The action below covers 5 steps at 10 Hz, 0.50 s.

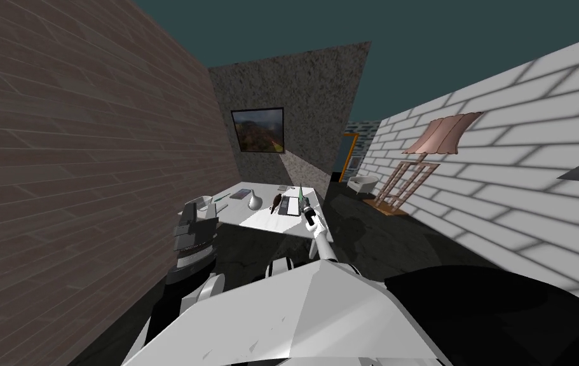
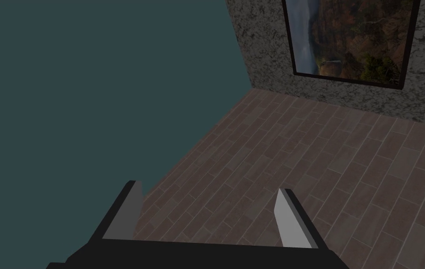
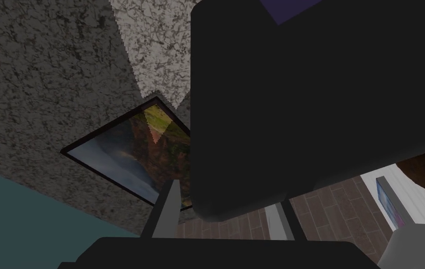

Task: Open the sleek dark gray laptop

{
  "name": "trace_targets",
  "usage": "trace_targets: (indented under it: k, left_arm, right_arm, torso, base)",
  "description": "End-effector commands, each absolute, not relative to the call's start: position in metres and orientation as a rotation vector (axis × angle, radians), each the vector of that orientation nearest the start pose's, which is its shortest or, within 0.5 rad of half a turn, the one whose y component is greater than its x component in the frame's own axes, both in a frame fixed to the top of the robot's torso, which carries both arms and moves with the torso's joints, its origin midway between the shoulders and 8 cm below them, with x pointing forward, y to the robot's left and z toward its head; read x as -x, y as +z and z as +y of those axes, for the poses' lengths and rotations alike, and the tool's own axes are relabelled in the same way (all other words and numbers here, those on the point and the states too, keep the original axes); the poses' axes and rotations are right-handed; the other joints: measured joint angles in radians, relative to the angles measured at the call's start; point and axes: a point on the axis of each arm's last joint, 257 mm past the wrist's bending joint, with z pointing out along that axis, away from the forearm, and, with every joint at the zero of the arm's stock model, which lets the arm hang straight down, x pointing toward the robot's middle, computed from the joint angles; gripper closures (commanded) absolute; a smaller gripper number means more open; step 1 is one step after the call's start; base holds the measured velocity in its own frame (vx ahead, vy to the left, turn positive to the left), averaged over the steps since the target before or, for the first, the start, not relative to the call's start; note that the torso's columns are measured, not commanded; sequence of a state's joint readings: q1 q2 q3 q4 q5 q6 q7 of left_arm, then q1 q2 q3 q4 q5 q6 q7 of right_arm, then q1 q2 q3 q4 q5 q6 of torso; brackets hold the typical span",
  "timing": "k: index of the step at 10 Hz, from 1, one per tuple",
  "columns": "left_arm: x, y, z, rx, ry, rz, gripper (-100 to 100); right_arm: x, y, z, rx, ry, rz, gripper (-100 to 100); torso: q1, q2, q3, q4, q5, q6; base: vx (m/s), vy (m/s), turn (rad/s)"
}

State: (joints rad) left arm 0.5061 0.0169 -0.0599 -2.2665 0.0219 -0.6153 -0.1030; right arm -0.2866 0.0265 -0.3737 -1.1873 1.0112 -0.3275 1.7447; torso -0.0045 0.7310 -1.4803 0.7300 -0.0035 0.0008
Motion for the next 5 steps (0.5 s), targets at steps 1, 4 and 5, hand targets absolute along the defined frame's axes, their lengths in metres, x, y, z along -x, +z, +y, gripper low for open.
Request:
trace_targets:
  k: [1, 4, 5]
  left_arm:
    - [-0.328, 0.037, 0.259, 0.556, -1.298, 0.567, 0]
    - [-0.328, 0.037, 0.259, 0.556, -1.298, 0.567, 0]
    - [-0.328, 0.037, 0.259, 0.556, -1.298, 0.567, 0]
  right_arm:
    - [-0.586, -0.24, -0.267, 0.819, -0.827, 1.354, 100]
    - [-0.568, -0.241, -0.25, 0.837, -0.797, 1.338, 100]
    - [-0.568, -0.241, -0.25, 0.837, -0.797, 1.338, 100]
  torso:
    - [0.0, 0.001, 0.0, -0.001, -0.001, 0.001]
    - [0.0, -0.001, 0.0, 0.0, 0.0, 0.001]
    - [0.0, -0.001, -0.001, 0.0, 0.0, -0.001]
  base:
    - [0.048, 0.01, -0.057]
    - [0.065, 0.015, -0.119]
    - [0.023, -0.001, 0.023]
